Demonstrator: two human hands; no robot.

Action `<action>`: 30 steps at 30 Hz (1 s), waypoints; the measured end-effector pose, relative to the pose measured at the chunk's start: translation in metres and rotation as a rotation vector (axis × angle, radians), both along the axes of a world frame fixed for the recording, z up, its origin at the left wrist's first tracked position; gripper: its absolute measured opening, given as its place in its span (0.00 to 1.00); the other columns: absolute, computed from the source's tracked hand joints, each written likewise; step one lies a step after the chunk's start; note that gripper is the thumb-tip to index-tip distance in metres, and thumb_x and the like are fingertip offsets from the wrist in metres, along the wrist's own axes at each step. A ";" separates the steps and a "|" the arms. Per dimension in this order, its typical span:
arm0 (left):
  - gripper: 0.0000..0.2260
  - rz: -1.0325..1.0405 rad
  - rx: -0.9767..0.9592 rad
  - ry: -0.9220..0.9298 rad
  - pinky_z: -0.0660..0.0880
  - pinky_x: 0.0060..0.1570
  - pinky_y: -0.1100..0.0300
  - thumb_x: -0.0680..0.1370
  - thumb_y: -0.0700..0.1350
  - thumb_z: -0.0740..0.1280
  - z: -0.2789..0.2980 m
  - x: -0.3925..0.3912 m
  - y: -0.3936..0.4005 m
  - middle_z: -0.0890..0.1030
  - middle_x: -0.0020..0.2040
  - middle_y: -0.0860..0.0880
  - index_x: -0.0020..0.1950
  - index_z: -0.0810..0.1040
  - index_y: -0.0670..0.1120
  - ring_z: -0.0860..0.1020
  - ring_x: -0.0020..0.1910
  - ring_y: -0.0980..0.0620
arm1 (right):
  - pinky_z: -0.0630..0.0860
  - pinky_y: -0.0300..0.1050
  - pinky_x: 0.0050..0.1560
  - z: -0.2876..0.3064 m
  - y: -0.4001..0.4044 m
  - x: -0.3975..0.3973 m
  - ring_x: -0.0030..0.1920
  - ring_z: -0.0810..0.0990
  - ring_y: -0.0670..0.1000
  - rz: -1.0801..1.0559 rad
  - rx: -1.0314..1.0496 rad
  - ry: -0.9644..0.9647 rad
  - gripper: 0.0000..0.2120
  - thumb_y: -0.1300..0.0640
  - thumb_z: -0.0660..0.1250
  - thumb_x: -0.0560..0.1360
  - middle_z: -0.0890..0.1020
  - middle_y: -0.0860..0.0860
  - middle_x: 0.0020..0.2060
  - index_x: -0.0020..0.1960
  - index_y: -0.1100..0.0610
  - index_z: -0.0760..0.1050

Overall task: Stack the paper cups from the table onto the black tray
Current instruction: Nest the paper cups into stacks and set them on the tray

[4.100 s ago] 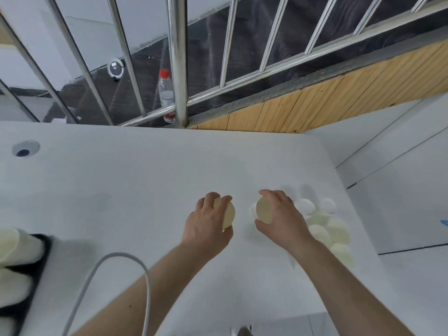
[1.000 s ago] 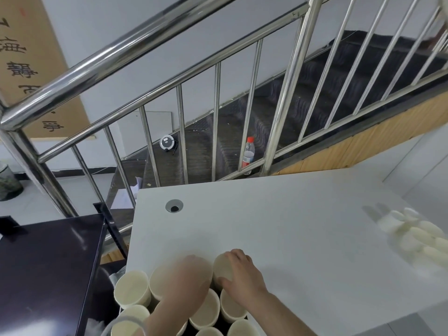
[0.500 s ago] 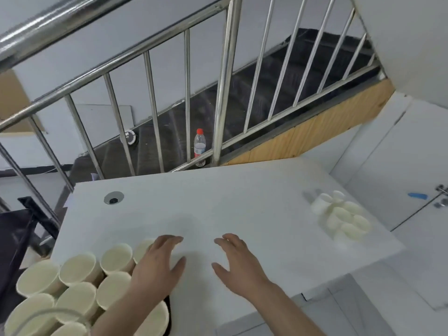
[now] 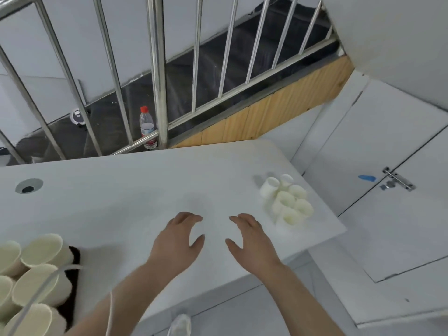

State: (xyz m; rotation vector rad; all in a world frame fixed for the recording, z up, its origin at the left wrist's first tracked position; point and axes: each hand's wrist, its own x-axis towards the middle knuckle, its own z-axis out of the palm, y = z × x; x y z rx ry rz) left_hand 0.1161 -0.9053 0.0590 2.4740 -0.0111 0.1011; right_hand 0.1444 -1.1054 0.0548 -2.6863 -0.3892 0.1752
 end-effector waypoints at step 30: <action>0.25 -0.386 0.193 0.248 0.71 0.61 0.51 0.77 0.47 0.64 -0.090 0.315 -0.230 0.59 0.74 0.50 0.72 0.61 0.49 0.61 0.71 0.47 | 0.71 0.40 0.60 -0.034 -0.187 0.213 0.73 0.61 0.46 -0.217 -0.163 0.187 0.28 0.47 0.63 0.78 0.61 0.44 0.73 0.76 0.47 0.58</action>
